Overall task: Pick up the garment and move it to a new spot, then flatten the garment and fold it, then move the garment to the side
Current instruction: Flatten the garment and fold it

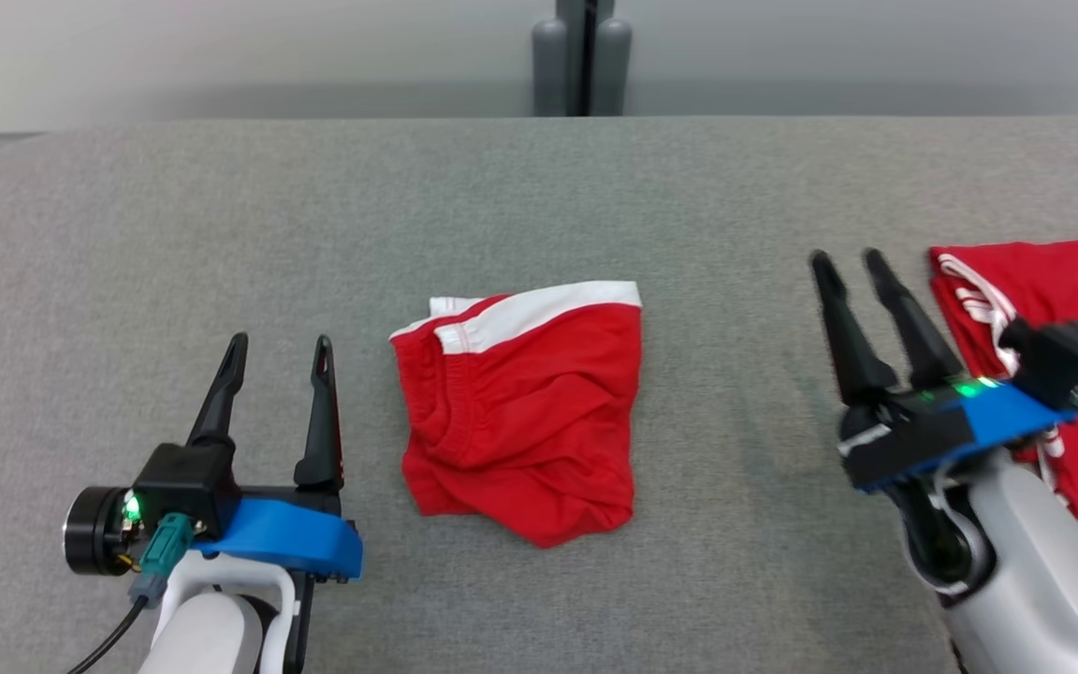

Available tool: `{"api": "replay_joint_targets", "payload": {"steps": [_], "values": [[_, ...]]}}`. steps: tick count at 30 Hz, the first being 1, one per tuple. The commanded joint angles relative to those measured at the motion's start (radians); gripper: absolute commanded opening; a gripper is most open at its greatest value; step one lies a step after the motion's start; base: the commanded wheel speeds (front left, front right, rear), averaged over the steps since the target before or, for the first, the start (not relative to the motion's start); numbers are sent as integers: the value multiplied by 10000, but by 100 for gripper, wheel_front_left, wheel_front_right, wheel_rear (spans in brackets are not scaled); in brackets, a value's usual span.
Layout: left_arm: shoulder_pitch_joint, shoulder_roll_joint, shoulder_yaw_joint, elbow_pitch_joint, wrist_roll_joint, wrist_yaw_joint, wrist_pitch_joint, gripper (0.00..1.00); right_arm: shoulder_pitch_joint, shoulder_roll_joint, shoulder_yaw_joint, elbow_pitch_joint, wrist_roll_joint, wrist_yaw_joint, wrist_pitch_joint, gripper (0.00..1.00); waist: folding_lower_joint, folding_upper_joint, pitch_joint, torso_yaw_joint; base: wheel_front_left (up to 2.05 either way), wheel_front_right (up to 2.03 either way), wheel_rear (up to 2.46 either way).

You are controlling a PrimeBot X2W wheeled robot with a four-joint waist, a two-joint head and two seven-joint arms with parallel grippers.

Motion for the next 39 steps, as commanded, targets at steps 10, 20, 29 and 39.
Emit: {"api": "replay_joint_targets", "payload": {"steps": [10, 20, 29, 39], "values": [[948, 333, 129, -338, -119, 281, -16, 100, 3392, 411, -2794, -2096, -2358, 16, 237, 100, 1, 0, -999, -746, 0, 0, 0], [2037, 442, 88, -3, -198, 417, -474, 100, 5148, 901, -3580, -3469, -3743, 15, 1440, 100, 1, 0, -1992, -985, 0, 0, 0], [2514, 391, -6, 385, -316, 433, -675, 100, 5802, 1124, -3787, -4218, -4408, 15, 2189, 100, 1, 0, -2458, -1007, 0, 0, 0], [2459, 368, -15, 720, -408, 442, -798, 100, 6038, 1264, -3945, -4655, -4871, 15, 2640, 100, 1, 0, -2521, -989, 0, 0, 0]]}}
